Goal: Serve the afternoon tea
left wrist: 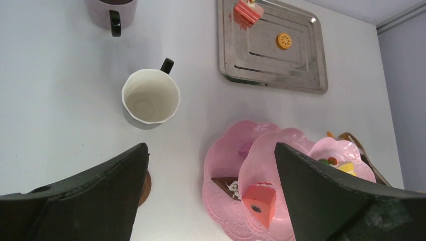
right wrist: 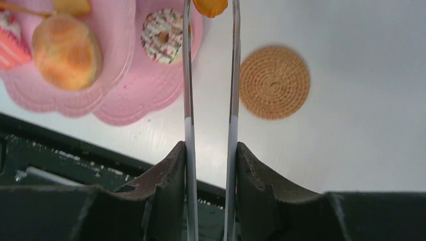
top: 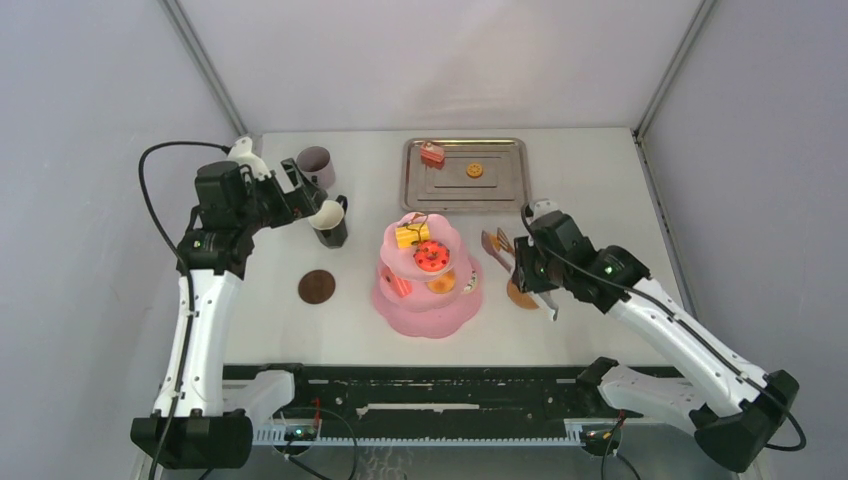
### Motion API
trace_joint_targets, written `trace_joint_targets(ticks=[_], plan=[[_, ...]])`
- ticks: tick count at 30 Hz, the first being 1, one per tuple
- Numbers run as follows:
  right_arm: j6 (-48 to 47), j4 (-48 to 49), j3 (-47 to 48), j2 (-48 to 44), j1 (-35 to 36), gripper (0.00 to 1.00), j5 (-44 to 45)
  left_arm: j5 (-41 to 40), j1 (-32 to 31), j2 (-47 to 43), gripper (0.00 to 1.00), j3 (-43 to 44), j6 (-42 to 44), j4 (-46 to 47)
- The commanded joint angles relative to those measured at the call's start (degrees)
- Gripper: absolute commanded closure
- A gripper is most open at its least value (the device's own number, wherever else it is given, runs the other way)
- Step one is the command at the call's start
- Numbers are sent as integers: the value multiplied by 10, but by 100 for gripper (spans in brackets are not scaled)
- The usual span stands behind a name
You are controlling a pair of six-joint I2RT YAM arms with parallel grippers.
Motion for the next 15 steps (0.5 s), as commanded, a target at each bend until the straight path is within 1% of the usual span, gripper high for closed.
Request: trace_joint_targets(ticks=[1,6,15], plan=[[74,-47,-4,-40,55,74,27,10,-1,-27,0,-20,7,21],[123,-93,-8,-53,130,74,53,10,-1,-35,0,-23,5,21],[154,-121,-9,-51,199,74,36,8,-1,-32,0,-30,4,30]])
